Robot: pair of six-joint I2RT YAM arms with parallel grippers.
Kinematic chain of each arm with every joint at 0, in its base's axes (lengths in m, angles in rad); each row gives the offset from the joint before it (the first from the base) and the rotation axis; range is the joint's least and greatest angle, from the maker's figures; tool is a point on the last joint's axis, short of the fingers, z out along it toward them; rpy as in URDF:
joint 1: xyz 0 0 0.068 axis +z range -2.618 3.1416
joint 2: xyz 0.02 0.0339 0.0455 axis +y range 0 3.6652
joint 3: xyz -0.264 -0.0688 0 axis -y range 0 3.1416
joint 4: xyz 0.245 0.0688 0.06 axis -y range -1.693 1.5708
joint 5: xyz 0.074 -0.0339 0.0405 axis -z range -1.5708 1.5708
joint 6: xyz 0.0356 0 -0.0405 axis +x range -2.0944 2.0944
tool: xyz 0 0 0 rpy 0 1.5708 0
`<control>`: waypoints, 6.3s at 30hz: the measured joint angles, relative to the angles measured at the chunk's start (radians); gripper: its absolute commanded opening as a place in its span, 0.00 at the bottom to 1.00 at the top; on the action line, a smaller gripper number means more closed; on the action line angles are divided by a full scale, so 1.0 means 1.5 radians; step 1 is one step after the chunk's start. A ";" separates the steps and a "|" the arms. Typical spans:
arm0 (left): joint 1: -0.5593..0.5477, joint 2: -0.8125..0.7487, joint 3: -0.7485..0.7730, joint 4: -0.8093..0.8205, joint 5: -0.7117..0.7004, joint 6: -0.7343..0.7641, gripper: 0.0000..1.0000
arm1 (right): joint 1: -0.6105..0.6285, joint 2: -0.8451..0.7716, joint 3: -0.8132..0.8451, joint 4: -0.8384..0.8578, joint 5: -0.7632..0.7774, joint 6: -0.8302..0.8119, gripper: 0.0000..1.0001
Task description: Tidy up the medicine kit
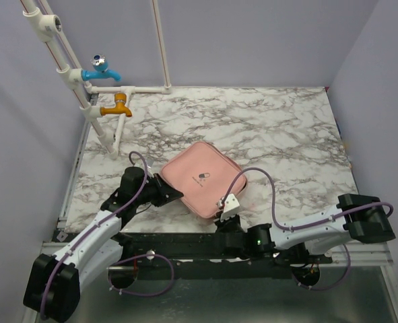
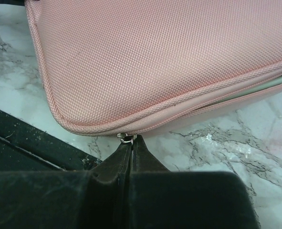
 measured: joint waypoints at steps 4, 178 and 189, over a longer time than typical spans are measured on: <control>0.000 0.002 0.000 0.010 0.009 -0.003 0.00 | -0.001 -0.027 -0.002 -0.031 0.013 0.018 0.01; -0.029 -0.199 0.003 -0.245 -0.066 -0.127 0.00 | 0.069 0.020 0.025 -0.060 0.005 0.335 0.01; -0.008 -0.201 0.003 -0.238 -0.038 -0.099 0.00 | 0.070 -0.039 0.037 -0.212 0.000 0.418 0.01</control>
